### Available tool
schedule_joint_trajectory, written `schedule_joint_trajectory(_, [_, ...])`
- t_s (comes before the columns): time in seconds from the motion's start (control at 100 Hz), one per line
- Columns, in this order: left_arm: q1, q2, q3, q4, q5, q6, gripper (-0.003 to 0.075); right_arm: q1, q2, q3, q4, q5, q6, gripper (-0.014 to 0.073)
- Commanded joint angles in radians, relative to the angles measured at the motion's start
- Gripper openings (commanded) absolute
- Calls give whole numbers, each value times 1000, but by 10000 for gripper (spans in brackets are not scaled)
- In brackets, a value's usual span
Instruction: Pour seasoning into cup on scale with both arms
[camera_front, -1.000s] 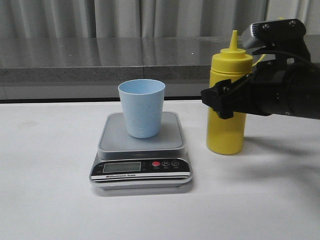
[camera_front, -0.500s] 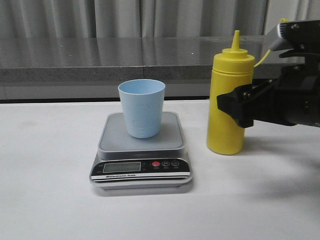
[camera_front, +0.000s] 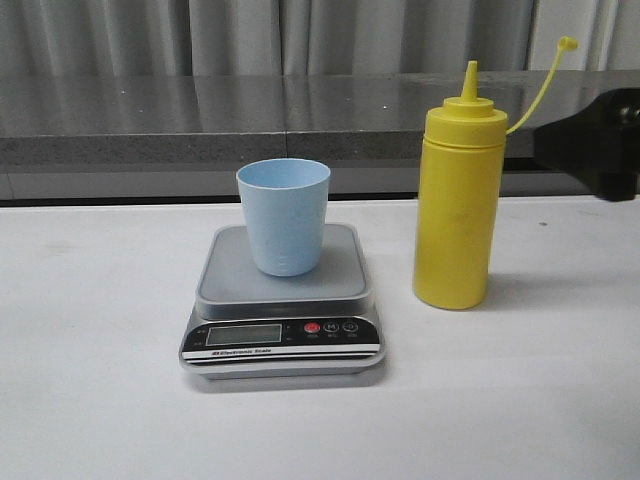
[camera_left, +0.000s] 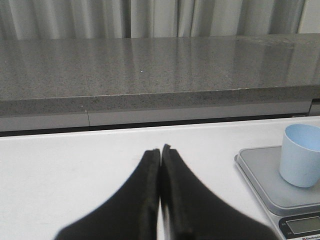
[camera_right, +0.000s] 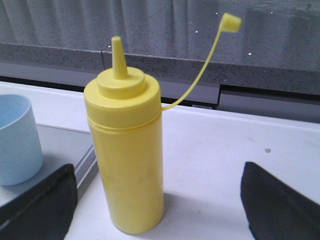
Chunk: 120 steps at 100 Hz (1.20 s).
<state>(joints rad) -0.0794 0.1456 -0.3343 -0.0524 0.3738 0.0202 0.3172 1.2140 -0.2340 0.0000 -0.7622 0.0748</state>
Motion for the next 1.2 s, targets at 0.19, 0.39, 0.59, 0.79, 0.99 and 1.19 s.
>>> schedule_joint_trajectory(0.19, [1,11,-25,-10,-78,-9,-20,-6,-369,-21,13,327,-14,655])
schedule_joint_trajectory(0.39, [1,11,-25,-10,-78,-9,-20,-6,-627,-62,13,681,-55,655])
schedule_joint_trajectory(0.59, [1,11,-25,-10,-78,-9,-20,-6,-809,-102,12,873,-55,655])
schedule_joint_trajectory(0.79, [1,11,-25,-10,-78,-9,-20,-6,-928,-144,-16,1033,-55,654])
schedule_joint_trajectory(0.99, [1,11,-25,-10,-78,-9,-20,-6,-978,-162,-42,1107,-55,437])
schedule_joint_trajectory(1.19, [1,11,-25,-10,-78,-9,-20,-6,-979,-162,-42,1098,-55,20])
